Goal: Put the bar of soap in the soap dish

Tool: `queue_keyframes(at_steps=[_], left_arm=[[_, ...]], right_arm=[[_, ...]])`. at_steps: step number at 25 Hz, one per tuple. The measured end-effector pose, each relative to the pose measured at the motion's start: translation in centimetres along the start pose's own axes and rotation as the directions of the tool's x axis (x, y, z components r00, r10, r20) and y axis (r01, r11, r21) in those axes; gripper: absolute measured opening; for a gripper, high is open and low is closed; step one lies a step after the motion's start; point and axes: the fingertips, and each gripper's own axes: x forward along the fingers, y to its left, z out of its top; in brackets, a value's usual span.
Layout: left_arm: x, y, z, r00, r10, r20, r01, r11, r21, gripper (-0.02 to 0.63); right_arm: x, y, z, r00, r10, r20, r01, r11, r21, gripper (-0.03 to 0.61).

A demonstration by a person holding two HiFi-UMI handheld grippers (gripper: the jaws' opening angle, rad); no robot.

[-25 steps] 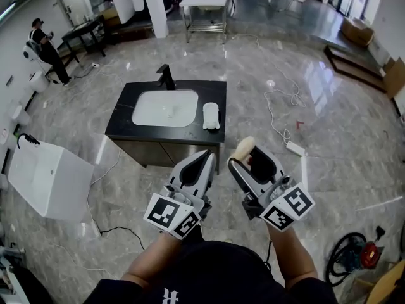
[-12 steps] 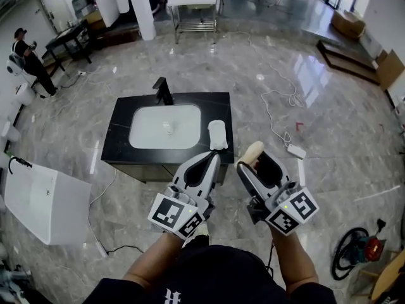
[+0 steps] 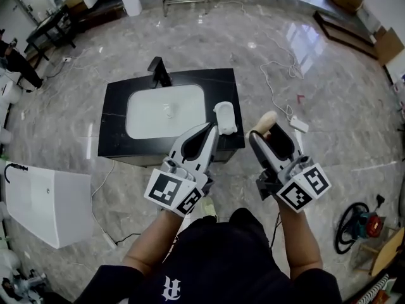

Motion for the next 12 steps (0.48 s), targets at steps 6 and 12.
queue_keyframes(at_steps=[6,12], left_arm=[[1.7,3.1,-2.4,0.999,0.017,-0.028,-0.018,1.0,-0.024,0.008],[4.6,5.7,-4.7,0.998,0.046,-0.032,-0.046,0.999,-0.012,0.008]], right_arm=[[2.4,-4.5,-3.2,0.996,-0.065,-0.068,0.066,0.998,0.016,0.258],[5.3,-9.6,-7.2,0.988,-0.078,-0.132,0.086,0.995,0.055,0.257]])
